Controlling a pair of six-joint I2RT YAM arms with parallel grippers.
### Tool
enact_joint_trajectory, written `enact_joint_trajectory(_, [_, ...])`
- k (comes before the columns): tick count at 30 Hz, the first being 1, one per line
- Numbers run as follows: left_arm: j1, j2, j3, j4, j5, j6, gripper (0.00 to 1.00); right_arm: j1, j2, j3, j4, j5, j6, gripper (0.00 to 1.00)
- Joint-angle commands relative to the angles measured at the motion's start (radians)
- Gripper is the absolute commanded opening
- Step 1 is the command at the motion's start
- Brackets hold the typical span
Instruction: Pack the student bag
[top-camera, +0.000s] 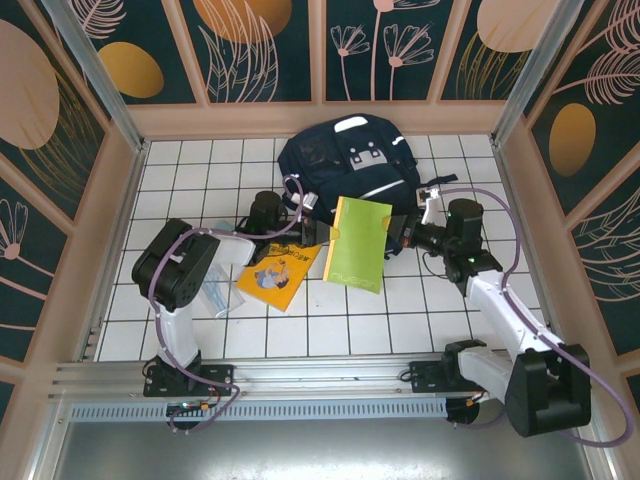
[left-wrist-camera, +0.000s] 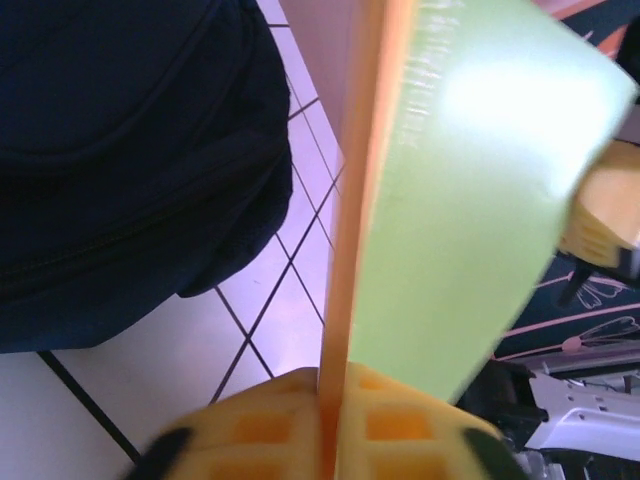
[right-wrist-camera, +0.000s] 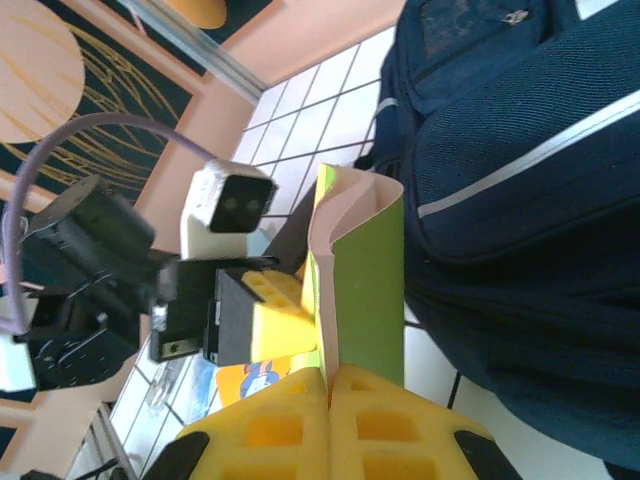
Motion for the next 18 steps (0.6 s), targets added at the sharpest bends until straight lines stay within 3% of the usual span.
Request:
enact_joint_trajectory(1, [-0.012,-0.067,0.007,0.047,0.044,-0.007,0.00,0.001,0.043,0.037,0.031,0.035,-0.030,0.00])
enact_joint_trajectory(4, [-0.013,-0.093,0.034,-0.068,-0.025,0.027,0.00,0.001,0.082,0.093,-0.024,0.129,-0.007,0.02])
enact_joint_trajectory(5, [-0.013,-0.100,0.044,-0.085,-0.053,0.023,0.00,-0.001,0.094,0.112,-0.051,0.175,0.013,0.26])
enact_joint_trajectory(7, [-0.011,-0.109,0.073,-0.109,-0.130,-0.006,0.00,0.000,0.113,0.150,-0.123,0.266,0.069,0.94])
enact_joint_trajectory(8, [-0.012,-0.112,0.081,-0.104,-0.159,-0.027,0.00,0.002,0.118,0.157,-0.144,0.297,0.102,0.99])
enact_joint_trajectory(12, [-0.010,-0.115,0.151,-0.019,-0.333,-0.137,0.00,0.013,0.111,0.114,-0.138,0.298,0.301,0.99])
enact_joint_trajectory(18, [-0.010,-0.073,0.215,0.149,-0.541,-0.292,0.00,0.141,0.027,-0.072,0.140,0.301,0.569,0.99])
